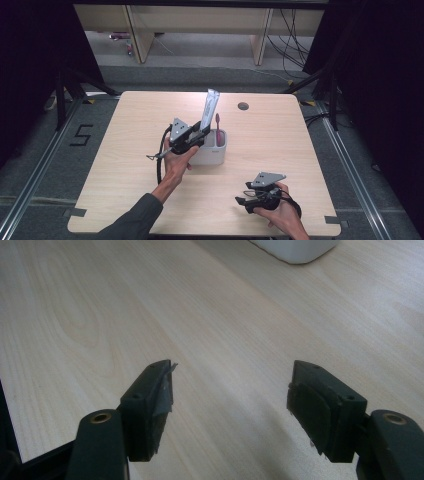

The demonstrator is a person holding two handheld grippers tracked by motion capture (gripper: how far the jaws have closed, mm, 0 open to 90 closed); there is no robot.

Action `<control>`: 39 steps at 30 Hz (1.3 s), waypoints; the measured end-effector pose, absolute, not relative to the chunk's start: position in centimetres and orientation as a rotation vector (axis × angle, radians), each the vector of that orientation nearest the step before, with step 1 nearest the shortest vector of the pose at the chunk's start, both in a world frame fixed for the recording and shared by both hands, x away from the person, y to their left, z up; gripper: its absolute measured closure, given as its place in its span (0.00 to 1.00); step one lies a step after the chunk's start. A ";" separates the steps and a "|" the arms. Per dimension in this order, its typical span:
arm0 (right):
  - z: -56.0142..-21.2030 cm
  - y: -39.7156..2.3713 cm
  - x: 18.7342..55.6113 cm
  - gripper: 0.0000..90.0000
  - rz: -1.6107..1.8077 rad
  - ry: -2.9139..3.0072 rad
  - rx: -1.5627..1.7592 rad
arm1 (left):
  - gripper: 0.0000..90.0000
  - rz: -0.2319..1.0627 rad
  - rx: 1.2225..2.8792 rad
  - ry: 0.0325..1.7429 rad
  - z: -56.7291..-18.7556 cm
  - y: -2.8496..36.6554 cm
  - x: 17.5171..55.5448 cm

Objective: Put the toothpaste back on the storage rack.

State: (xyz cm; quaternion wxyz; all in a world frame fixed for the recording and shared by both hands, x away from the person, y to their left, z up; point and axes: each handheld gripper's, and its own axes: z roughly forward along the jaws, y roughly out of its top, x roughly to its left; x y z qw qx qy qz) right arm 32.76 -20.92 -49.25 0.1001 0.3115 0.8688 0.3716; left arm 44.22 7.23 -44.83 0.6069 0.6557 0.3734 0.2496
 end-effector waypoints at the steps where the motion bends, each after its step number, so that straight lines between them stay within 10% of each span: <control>1: -49.2 -20.9 32.8 0.39 1.098 2.569 0.921 | 0.70 0.581 1.513 0.865 -44.9 7.2 44.2; 39: -49.3 -20.8 32.7 0.38 1.090 2.581 0.910 | 0.63 0.786 1.585 0.829 -42.7 6.6 43.0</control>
